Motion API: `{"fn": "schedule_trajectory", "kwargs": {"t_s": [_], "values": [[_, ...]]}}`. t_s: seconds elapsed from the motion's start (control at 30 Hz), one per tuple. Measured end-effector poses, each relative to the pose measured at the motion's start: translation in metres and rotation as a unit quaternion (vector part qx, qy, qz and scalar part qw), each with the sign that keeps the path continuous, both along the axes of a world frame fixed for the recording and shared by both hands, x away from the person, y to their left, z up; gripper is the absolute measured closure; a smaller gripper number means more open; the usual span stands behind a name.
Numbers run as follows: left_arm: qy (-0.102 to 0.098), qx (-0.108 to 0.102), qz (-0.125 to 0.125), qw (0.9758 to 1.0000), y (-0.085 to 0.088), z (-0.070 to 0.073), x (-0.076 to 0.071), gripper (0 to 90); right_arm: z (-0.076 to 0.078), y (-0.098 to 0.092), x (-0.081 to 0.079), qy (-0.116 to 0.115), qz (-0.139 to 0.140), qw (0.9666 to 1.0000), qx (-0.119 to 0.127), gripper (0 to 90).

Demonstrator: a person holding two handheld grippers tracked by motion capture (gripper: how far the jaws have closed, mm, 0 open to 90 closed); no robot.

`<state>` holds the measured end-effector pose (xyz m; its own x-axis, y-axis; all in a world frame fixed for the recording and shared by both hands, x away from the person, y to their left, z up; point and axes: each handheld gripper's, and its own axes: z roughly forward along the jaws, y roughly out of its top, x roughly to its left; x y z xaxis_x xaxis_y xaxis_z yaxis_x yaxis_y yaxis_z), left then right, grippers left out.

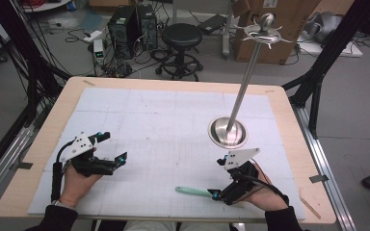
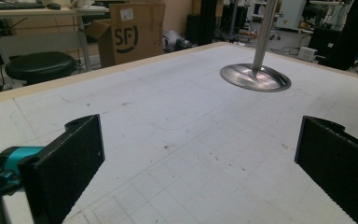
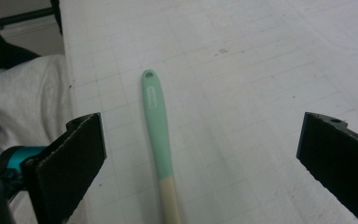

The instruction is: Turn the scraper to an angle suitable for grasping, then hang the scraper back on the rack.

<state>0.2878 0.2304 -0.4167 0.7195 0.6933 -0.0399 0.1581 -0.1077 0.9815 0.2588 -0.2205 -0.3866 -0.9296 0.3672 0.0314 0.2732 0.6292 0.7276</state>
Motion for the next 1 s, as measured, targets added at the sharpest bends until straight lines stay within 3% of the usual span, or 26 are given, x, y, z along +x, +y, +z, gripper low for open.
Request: {"fn": "schedule_trajectory", "kwargs": {"t_s": [0.37, 0.5, 0.53, 0.8, 0.83, 0.9, 0.93, 1.0], "values": [[0.000, -0.002, -0.001, 1.0000, 0.000, 0.000, 0.000, 1.8, -0.007, 0.002, 0.002, 0.022, 0.020, 0.9992, -0.027, 0.4], [-0.001, -0.001, -0.001, 1.0000, -0.001, 0.000, 0.000, 1.8, -0.009, 0.005, 0.003, 0.036, 0.028, 0.9978, -0.048, 0.6], [-0.002, -0.001, -0.001, 1.0000, -0.001, 0.000, 0.000, 1.8, -0.012, 0.007, 0.004, 0.041, 0.032, 0.9966, -0.064, 0.6], [-0.001, -0.001, -0.001, 1.0000, -0.001, 0.000, 0.000, 1.8, -0.017, 0.012, 0.005, 0.067, 0.043, 0.9909, -0.108, 6.7], [-0.001, 0.000, -0.001, 1.0000, -0.001, 0.000, 0.000, 1.8, -0.019, 0.014, 0.005, 0.075, 0.048, 0.9881, -0.125, 14.7], [-0.001, 0.000, -0.002, 1.0000, -0.001, 0.000, 0.000, 1.8, -0.019, 0.015, 0.005, 0.079, 0.050, 0.9864, -0.135, 16.1], [-0.001, 0.000, -0.001, 1.0000, -0.001, 0.000, 0.000, 1.8, -0.021, 0.017, 0.005, 0.084, 0.055, 0.9839, -0.148, 23.0], [0.000, -0.002, -0.002, 1.0000, -0.001, 0.000, 0.000, 1.8, -0.021, 0.018, 0.005, 0.083, 0.059, 0.9826, -0.155, 25.8]]}}
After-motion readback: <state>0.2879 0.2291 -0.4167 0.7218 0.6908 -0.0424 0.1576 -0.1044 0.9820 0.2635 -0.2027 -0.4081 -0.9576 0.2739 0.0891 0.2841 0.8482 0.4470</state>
